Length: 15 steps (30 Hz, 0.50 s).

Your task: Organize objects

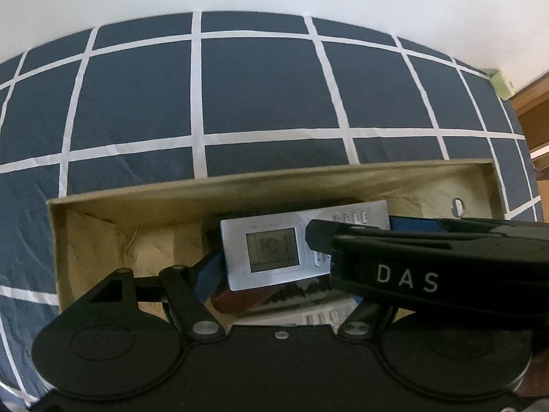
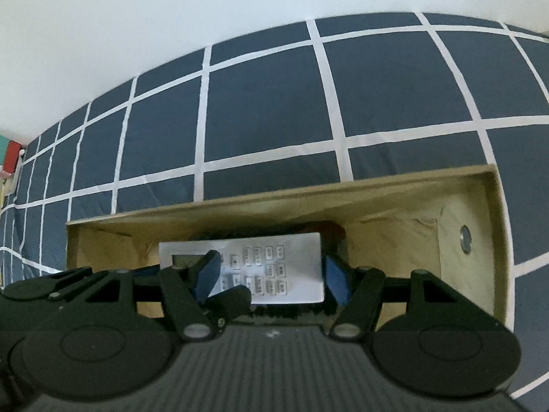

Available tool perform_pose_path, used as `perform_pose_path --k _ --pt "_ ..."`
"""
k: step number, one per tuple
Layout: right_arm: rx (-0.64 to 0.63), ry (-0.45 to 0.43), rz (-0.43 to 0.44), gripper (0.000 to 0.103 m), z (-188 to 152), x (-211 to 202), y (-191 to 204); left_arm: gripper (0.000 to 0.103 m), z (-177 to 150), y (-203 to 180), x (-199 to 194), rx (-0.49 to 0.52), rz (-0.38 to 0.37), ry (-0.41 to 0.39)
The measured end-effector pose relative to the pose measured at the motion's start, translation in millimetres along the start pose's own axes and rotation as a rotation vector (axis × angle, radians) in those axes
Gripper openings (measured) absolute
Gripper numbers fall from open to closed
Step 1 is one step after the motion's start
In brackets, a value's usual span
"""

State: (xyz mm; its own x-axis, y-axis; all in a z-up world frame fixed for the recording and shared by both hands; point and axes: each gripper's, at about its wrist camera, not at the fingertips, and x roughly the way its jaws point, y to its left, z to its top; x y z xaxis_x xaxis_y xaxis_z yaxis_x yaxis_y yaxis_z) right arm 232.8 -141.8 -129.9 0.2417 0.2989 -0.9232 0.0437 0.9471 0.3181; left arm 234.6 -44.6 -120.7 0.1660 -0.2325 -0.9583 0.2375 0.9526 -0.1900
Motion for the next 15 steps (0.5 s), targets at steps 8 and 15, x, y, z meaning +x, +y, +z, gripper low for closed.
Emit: perform_pose_path --k 8,15 --pt "0.012 0.028 -0.012 0.065 10.4 21.1 -2.0 0.072 12.6 10.8 18.9 -0.005 -0.012 0.033" --pt "0.019 0.038 -0.022 0.065 11.1 26.7 -1.6 0.072 13.0 15.1 24.9 -0.005 -0.021 0.047"
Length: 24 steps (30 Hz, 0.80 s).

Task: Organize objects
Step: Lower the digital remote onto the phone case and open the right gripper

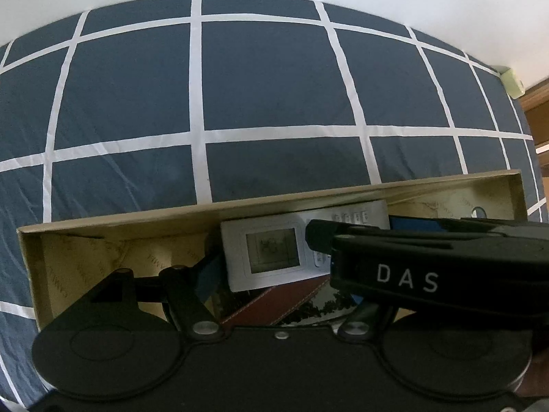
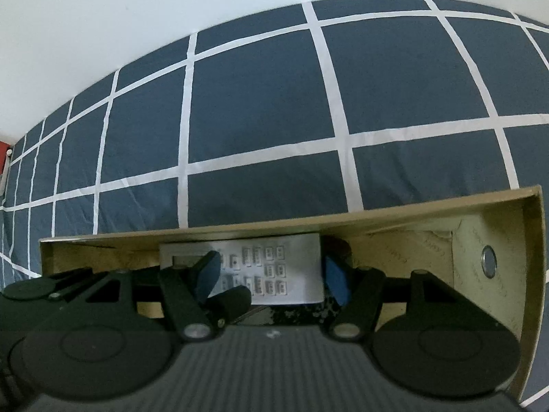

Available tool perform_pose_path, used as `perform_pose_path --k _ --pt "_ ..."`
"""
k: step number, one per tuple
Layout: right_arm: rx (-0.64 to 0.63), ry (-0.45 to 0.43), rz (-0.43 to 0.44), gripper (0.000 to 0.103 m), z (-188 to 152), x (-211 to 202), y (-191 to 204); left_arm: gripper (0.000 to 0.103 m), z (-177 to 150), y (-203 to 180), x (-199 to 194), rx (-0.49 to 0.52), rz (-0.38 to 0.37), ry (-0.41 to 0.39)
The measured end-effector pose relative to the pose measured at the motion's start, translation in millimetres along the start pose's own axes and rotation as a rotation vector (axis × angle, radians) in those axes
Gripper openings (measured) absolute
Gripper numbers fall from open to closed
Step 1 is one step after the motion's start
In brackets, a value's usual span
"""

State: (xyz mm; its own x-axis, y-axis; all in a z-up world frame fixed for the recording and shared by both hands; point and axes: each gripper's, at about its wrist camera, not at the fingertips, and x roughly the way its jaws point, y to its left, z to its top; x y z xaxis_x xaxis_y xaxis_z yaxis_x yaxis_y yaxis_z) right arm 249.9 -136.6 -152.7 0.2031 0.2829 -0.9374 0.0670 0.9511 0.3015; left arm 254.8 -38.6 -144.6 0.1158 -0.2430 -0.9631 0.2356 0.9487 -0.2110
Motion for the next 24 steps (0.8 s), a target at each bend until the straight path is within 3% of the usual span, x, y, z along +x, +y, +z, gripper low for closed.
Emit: perform_pose_path --k 14,22,24 --pt "0.024 -0.016 -0.01 0.066 -2.2 -10.4 -3.2 0.073 -2.0 -0.3 -8.0 -0.03 0.02 0.003" --pt "0.014 -0.053 -0.012 0.071 -12.3 -33.8 -3.2 0.078 -17.2 -3.6 -31.5 -0.066 0.043 -0.023" --pt "0.015 -0.065 -0.018 0.074 -16.0 -41.5 -4.4 0.084 -22.5 -5.8 -38.3 -0.071 0.05 -0.03"
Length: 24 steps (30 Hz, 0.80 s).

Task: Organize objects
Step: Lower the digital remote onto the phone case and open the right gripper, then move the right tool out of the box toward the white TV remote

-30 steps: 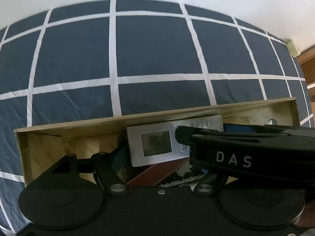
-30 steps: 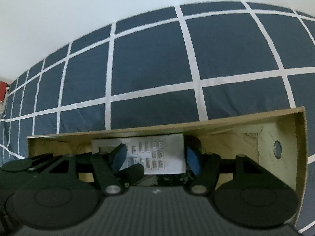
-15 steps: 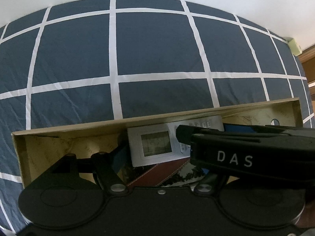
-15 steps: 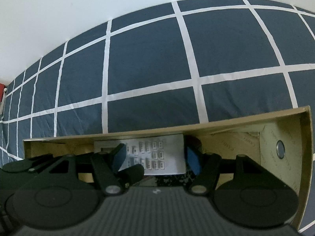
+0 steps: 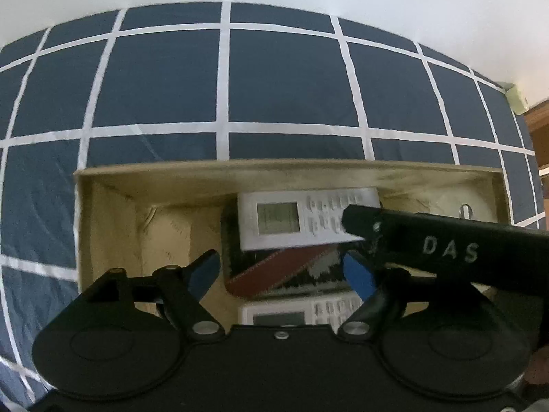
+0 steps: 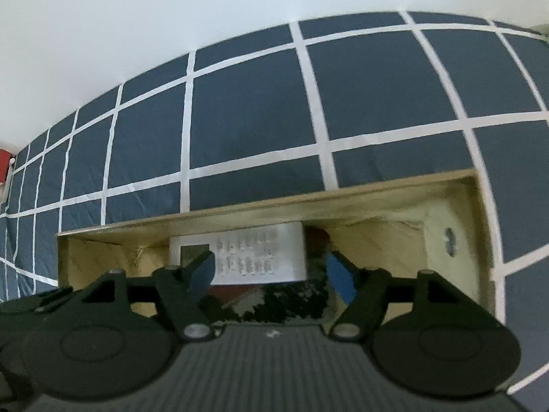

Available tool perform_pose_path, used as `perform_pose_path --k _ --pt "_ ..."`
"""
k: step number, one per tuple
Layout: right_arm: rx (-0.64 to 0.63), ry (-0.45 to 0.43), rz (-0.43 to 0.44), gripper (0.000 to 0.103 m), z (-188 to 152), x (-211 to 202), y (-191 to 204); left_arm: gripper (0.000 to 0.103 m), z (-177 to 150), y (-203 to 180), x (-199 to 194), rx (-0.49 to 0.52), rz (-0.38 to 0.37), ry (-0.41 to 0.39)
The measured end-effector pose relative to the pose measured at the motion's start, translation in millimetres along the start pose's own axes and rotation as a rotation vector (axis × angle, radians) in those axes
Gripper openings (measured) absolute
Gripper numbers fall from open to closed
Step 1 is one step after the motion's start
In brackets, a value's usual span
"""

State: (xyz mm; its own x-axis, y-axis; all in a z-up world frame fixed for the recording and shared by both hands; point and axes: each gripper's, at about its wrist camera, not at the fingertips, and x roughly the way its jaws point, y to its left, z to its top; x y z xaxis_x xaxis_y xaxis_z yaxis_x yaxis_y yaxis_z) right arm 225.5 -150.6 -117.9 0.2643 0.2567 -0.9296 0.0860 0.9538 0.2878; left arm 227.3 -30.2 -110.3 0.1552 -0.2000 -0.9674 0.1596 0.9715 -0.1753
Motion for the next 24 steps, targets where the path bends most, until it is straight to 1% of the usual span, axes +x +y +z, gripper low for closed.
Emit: perform_pose_path --k 10,11,12,14,22,24 --pt "-0.013 -0.071 0.0 0.09 -26.0 -49.1 -6.0 0.087 -33.6 -5.5 -37.0 -0.011 0.028 -0.053" --pt "-0.016 -0.078 0.004 0.091 -29.9 -55.2 -6.5 0.088 -38.3 -5.9 -41.7 -0.009 0.03 -0.058" --pt "-0.021 -0.085 0.005 0.092 -33.7 -61.0 -7.0 0.092 -42.4 -8.0 -45.7 -0.008 0.032 -0.063" --pt "-0.027 -0.102 0.003 0.094 -42.0 -72.4 -8.2 0.096 -51.5 -11.1 -55.8 -0.007 0.037 -0.085" --pt "-0.019 -0.154 0.002 0.103 -82.9 -117.9 -22.1 0.098 -91.3 -26.2 -89.7 0.001 0.053 -0.129" --pt "-0.016 -0.163 0.006 0.103 -92.2 -127.0 -27.2 0.099 -101.0 -30.7 -95.5 0.007 0.063 -0.137"
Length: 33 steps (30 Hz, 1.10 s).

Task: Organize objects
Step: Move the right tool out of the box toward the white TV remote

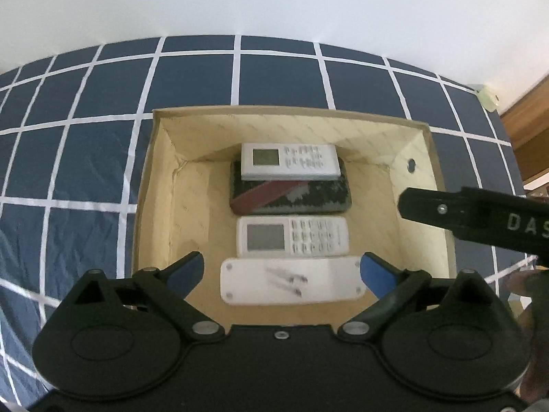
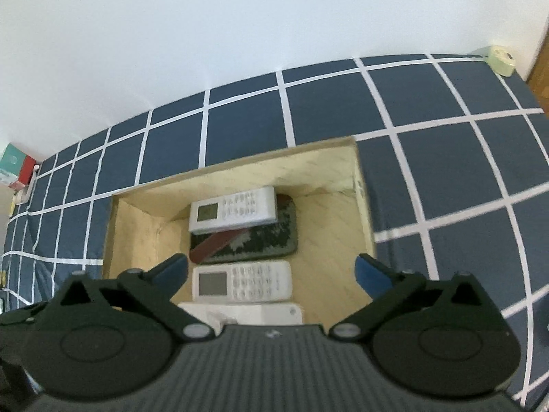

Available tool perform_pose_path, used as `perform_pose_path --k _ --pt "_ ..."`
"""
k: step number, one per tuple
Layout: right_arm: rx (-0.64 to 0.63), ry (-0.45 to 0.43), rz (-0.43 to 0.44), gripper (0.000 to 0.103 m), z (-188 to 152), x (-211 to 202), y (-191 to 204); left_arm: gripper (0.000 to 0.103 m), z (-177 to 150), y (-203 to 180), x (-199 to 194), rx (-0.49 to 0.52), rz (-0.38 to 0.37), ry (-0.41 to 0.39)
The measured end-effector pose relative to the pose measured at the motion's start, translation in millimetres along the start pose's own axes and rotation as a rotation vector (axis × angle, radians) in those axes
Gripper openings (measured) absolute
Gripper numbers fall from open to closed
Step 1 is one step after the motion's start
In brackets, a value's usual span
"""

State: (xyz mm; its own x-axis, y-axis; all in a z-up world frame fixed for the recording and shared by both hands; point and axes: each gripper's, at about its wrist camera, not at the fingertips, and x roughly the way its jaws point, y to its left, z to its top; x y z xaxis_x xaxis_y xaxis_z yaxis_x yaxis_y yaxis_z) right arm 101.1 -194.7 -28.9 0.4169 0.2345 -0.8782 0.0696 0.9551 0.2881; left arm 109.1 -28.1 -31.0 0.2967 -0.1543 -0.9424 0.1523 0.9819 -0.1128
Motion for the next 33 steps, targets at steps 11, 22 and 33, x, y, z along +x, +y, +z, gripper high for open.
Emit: perform_pose_path --k 11,22,33 --pt "0.019 -0.018 -0.009 0.103 -50.1 -47.3 -47.9 0.103 -52.7 -36.6 -24.6 0.018 0.02 -0.011" --pt "-0.002 -0.001 -0.007 0.103 -84.8 -81.8 -128.2 0.103 -110.9 -114.5 -25.5 0.004 0.054 0.003" --pt "-0.115 0.051 0.02 0.103 -111.3 -112.5 -225.4 0.103 -176.4 -213.2 -23.0 -0.09 0.098 -0.014"
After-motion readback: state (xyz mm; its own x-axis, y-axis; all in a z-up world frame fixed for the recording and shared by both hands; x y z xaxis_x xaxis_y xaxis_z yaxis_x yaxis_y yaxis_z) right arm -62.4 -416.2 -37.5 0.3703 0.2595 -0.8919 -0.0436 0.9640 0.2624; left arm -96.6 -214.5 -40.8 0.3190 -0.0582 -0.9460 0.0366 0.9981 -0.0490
